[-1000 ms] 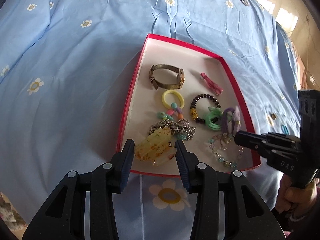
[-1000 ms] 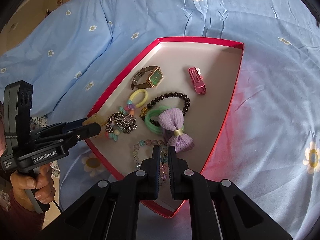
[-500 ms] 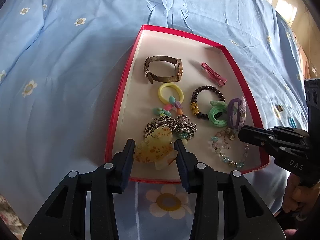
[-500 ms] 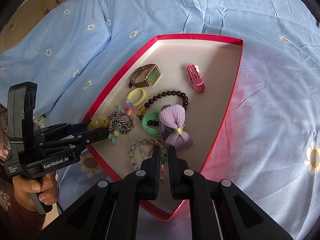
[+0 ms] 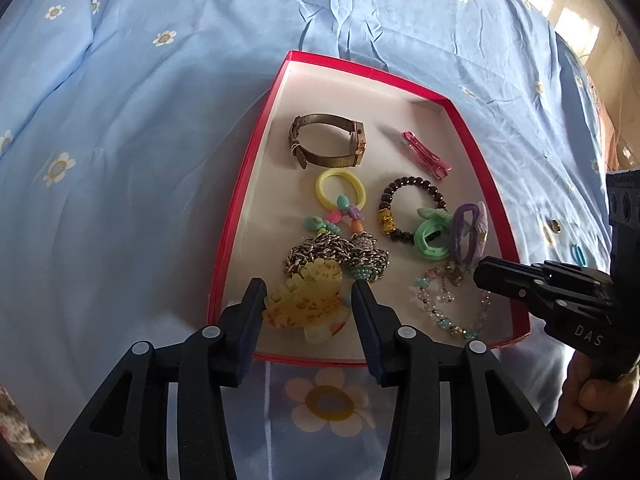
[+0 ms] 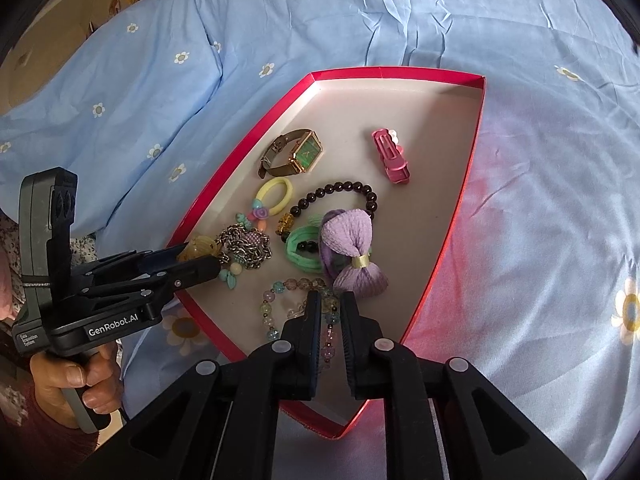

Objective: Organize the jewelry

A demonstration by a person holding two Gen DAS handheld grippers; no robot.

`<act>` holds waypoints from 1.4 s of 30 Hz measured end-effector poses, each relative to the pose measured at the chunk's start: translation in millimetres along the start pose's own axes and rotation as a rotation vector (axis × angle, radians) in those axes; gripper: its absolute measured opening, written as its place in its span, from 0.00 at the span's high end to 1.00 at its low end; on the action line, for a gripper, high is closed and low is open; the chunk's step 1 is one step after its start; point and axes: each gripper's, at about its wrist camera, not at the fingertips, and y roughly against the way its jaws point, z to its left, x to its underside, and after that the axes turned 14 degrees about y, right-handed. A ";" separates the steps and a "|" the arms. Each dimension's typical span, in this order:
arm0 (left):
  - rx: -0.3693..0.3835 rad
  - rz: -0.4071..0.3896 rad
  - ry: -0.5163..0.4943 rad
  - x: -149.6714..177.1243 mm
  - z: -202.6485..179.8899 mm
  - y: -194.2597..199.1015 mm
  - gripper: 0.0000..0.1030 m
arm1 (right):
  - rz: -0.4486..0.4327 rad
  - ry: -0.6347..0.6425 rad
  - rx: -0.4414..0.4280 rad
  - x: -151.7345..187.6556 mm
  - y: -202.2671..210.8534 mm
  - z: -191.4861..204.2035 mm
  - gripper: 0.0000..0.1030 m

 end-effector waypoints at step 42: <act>0.005 -0.214 0.222 70.0 24.5 75.6 0.12 | -0.289 0.110 0.119 51.9 80.1 39.6 0.15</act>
